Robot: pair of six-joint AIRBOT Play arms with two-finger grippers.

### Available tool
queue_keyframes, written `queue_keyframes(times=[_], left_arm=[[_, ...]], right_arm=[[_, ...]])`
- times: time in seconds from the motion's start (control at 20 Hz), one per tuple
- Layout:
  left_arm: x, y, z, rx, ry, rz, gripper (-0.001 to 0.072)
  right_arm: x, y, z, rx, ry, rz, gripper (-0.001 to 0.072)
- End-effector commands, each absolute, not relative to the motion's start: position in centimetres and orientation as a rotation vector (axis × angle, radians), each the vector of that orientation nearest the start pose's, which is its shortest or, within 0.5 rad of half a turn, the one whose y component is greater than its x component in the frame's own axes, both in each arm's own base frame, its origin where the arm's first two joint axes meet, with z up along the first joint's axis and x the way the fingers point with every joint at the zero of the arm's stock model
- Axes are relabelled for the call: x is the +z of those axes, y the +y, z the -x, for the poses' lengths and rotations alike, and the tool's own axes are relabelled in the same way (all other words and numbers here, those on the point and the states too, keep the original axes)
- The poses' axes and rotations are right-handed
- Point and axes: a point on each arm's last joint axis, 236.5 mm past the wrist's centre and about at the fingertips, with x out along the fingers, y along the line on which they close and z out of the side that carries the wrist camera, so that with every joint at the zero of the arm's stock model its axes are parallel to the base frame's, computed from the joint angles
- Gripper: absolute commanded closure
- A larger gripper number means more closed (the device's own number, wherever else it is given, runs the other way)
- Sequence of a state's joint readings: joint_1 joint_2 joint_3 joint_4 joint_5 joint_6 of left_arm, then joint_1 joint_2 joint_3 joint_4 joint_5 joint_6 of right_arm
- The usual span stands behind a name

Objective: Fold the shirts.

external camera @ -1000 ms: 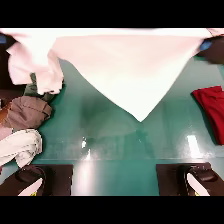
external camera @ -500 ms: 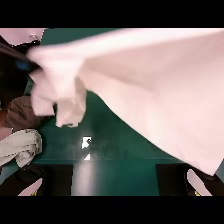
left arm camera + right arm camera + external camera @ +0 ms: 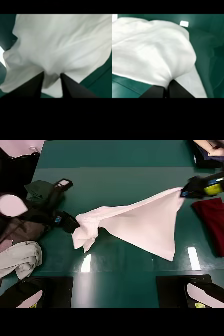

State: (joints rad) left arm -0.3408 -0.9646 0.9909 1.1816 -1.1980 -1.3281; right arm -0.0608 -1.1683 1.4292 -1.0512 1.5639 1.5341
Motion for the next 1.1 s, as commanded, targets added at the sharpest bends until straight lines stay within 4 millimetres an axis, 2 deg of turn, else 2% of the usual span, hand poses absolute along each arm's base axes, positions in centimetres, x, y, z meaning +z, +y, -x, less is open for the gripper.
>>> queue_keyframes(times=[0.0, 0.1, 0.2, 0.3, 0.35, 0.5, 0.65, 0.7, 0.75, 0.8, 0.9, 1.05], left_arm=[[4.7, -17.1, -31.0, -0.559, 1.089, -0.097, 0.0318], [6.4, -15.1, -32.4, -0.498, 1.064, -0.169, 0.0319], [7.8, -12.3, -33.1, -0.432, 1.082, -0.130, 0.0319], [7.8, -10.1, -33.0, -0.389, 1.128, -0.006, 0.0319], [7.2, -9.8, -32.4, -0.392, 1.161, 0.076, 0.0318], [4.6, -12.1, -30.5, -0.528, 1.206, 0.292, 0.0317], [1.1, -13.9, -27.9, -0.637, 1.243, 0.291, 0.0315], [-0.3, -14.0, -27.3, -0.628, 1.263, 0.291, 0.0188], [-1.3, -14.0, -26.9, -0.615, 1.274, 0.297, 0.0136], [-2.2, -14.0, -26.8, -0.600, 1.275, 0.300, 0.0137], [-3.3, -14.2, -26.8, -0.581, 1.266, 0.297, 0.0137], [-3.6, -15.1, -26.9, -0.593, 1.246, 0.269, 0.0137]], right_arm=[[8.6, 11.7, -34.4, 0.430, 1.380, -0.370, 0.0694], [8.0, 12.0, -34.6, 0.434, 1.397, -0.369, 0.0694], [8.4, 11.9, -34.9, 0.429, 1.369, -0.368, 0.0694], [9.4, 11.2, -35.5, 0.408, 1.314, -0.378, 0.0694], [9.9, 10.8, -35.8, 0.398, 1.285, -0.382, 0.0694], [11.5, 9.3, -36.1, 0.364, 1.224, -0.399, 0.0694], [12.4, 8.0, -36.0, 0.336, 1.190, -0.413, 0.0694], [12.6, 7.7, -36.0, 0.329, 1.183, -0.416, 0.0694], [12.8, 7.5, -36.0, 0.325, 1.177, -0.418, 0.0694], [13.0, 7.3, -35.9, 0.320, 1.171, -0.420, 0.0694], [13.2, 7.3, -35.9, 0.321, 1.166, -0.418, 0.0694], [13.2, 7.4, -35.9, 0.324, 1.167, -0.417, 0.0694]])
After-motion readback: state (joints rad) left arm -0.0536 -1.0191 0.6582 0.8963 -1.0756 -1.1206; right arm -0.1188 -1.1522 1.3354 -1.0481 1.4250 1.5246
